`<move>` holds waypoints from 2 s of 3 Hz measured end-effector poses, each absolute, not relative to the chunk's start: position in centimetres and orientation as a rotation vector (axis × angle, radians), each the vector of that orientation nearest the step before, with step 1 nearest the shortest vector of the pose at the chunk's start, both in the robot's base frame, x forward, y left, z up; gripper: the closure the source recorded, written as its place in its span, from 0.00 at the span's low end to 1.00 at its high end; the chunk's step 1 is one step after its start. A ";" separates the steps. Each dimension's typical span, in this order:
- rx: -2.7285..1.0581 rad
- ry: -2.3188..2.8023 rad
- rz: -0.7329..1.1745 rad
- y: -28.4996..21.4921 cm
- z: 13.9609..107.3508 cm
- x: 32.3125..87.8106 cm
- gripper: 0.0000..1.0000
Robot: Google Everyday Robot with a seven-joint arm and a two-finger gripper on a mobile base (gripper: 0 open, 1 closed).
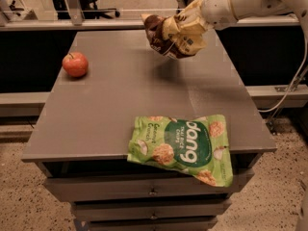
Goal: Move brown chip bag near green rice chip bag
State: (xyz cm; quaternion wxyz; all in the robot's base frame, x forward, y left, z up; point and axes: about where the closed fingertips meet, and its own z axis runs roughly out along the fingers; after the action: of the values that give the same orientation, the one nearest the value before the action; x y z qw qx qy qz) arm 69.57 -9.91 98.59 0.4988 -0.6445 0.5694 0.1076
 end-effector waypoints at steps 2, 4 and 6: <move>-1.584 1.359 0.277 -9.6 98.4 69.7 1.00; -1.742 1.189 0.335 -12.8 100.3 66.2 1.00; -1.771 1.096 0.365 -17.7 101.8 60.7 1.00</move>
Offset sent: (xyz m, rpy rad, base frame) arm 0.0017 0.0000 -0.0003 -0.0134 -0.0031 0.0641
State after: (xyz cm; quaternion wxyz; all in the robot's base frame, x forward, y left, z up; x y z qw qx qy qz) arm 60.74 -17.75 101.84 0.4914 -0.7295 0.4514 0.1505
